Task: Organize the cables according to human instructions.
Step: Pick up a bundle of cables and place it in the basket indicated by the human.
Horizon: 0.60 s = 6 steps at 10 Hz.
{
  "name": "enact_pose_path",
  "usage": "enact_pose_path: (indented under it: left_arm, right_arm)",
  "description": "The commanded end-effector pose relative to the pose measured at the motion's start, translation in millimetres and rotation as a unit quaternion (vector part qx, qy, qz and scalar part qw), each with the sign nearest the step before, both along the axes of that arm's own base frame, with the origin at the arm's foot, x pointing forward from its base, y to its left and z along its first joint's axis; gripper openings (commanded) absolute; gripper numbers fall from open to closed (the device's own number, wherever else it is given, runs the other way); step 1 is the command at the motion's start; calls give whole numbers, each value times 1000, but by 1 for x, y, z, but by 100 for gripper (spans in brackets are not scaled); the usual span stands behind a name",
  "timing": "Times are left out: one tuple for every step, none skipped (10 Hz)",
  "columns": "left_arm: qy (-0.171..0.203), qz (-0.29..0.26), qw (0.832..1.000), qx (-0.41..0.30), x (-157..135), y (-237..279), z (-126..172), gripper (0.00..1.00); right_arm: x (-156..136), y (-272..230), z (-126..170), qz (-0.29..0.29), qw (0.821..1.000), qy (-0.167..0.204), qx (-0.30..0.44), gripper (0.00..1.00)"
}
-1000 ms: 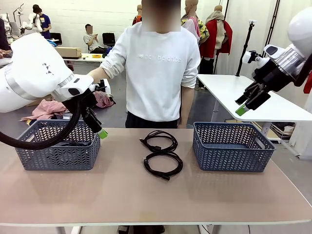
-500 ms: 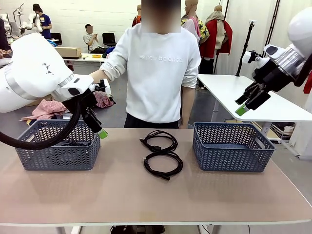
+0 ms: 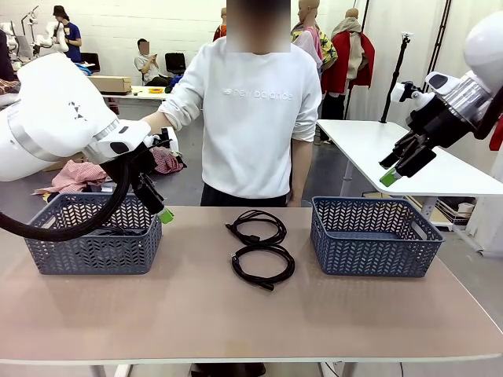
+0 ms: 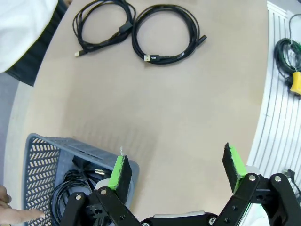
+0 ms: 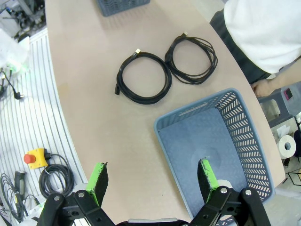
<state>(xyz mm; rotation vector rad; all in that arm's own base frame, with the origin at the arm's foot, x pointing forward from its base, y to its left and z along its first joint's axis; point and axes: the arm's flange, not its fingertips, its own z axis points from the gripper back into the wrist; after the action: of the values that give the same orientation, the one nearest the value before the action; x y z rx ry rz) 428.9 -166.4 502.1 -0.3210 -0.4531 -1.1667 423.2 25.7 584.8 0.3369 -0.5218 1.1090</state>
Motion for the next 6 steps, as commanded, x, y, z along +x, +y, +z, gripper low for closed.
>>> enact_pose_path:
  left_arm:
    - [-25,-20,999,39,3,-10,5,100]
    - [-42,-46,995,81,8,-23,7,100]
    - [-58,-84,988,116,16,-41,6,100]
    - [-73,-133,978,146,26,-64,3,100]
    - [-90,-193,963,165,32,-83,0,100]
    - [-98,-241,949,176,39,-101,-6,100]
  right_arm:
    - [1,0,3,0,1000,-1,-1,100]
    - [1,0,3,0,1000,-1,-1,100]
    - [1,0,3,0,1000,-1,-1,100]
    - [1,0,3,0,1000,-1,-1,100]
    - [1,0,3,0,1000,-1,-1,100]
    - [1,0,3,0,1000,-1,-1,100]
